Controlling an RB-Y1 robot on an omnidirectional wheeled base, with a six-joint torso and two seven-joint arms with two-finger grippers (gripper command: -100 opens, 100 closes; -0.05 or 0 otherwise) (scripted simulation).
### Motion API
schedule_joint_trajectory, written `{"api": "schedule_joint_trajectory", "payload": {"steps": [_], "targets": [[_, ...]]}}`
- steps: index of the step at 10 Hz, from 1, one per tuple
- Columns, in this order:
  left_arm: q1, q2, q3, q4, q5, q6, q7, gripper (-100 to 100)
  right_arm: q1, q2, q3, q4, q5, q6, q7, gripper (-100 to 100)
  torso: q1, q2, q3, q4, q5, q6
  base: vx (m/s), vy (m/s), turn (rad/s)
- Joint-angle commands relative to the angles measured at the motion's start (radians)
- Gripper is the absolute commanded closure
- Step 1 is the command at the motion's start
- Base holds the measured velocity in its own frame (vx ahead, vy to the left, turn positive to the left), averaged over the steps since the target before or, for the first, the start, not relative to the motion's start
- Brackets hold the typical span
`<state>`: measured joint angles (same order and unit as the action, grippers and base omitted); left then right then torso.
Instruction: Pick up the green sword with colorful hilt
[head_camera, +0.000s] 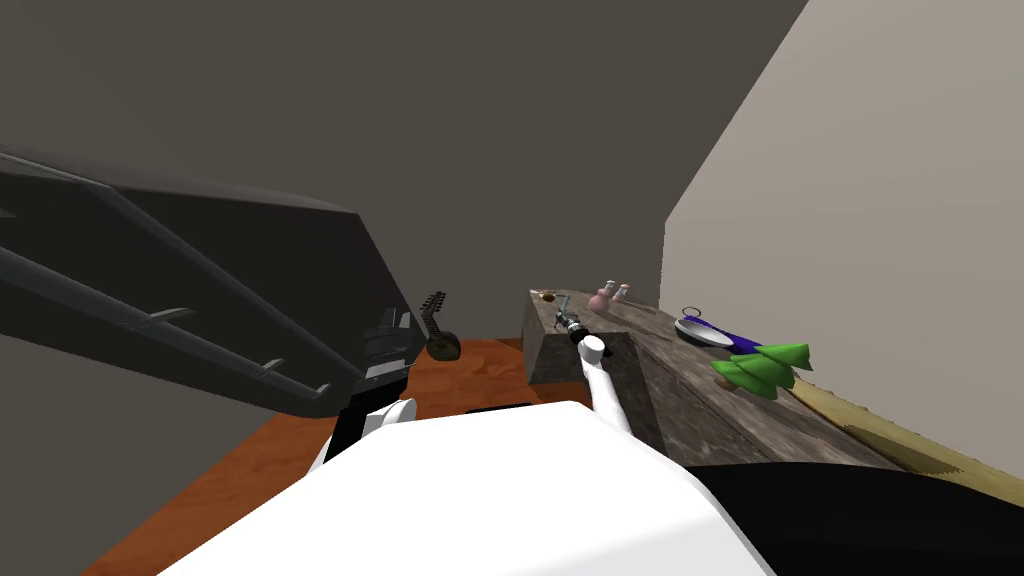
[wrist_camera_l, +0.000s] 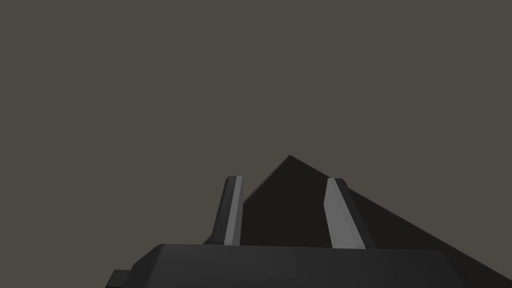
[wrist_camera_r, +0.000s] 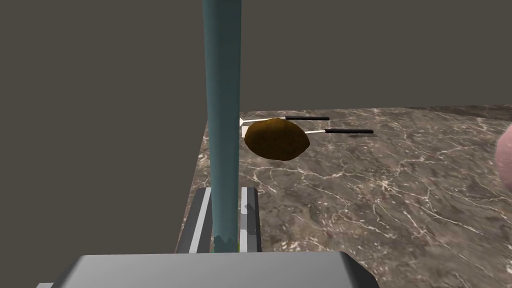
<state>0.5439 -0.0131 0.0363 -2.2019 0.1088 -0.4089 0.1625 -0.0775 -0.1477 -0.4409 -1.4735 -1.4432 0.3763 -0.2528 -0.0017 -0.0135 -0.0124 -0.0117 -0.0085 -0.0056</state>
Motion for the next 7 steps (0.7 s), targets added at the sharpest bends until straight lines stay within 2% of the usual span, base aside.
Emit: {"api": "schedule_joint_trajectory", "payload": {"steps": [1, 2, 3, 4, 5, 6, 7], "targets": [[0.0, 0.0, 0.0, 0.0, 0.0, 0.0, 0.0, 0, 0.036, 0.026, -0.043, -0.049, -0.05, 0.05, 0.05, 100, 0.0, 0.0, 0.0, 0.0, 0.0, 0.0, 0.073, 0.07, -0.087], [0.0, 0.0, 0.0, 0.0, 0.0, 0.0, 0.0, 0, 0.036, 0.026, -0.043, -0.049, -0.056, 0.067, 0.078, 100, 0.003, -0.001, 0.0, 0.0, 0.001, 0.002, 0.063, 0.056, -0.093], [0.0, 0.0, 0.0, 0.0, 0.0, 0.0, 0.0, 0, 0.069, 0.049, -0.085, -0.091, -0.1, 0.102, 0.109, 100, 0.002, -0.001, 0.0, 0.0, 0.001, 0.001, 0.073, 0.049, -0.091], [0.0, 0.0, 0.0, 0.0, 0.0, 0.0, 0.0, 0, 0.069, 0.049, -0.085, -0.094, -0.108, 0.128, 0.128, 100, 0.002, -0.001, 0.0, 0.0, 0.001, 0.002, 0.065, 0.042, -0.073], [0.0, 0.0, 0.0, 0.0, 0.0, 0.0, 0.0, 0, 0.069, 0.049, -0.085, -0.094, -0.108, 0.128, 0.155, 100, 0.002, -0.001, 0.0, 0.0, 0.001, 0.001, 0.027, 0.021, 0.003], [0.0, 0.0, 0.0, 0.0, 0.0, 0.0, 0.0, 0, 0.069, 0.05, -0.084, -0.093, -0.107, 0.123, 0.136, 100, 0.001, 0.0, 0.0, 0.0, 0.001, 0.0, 0.008, 0.007, 0.008], [0.0, 0.0, 0.0, 0.0, 0.0, 0.0, 0.0, 0, 0.069, 0.05, -0.084, -0.093, -0.108, 0.126, 0.143, 0, 0.0, 0.001, 0.001, 0.0, 0.001, 0.001, 0.0, 0.0, 0.0]]}}
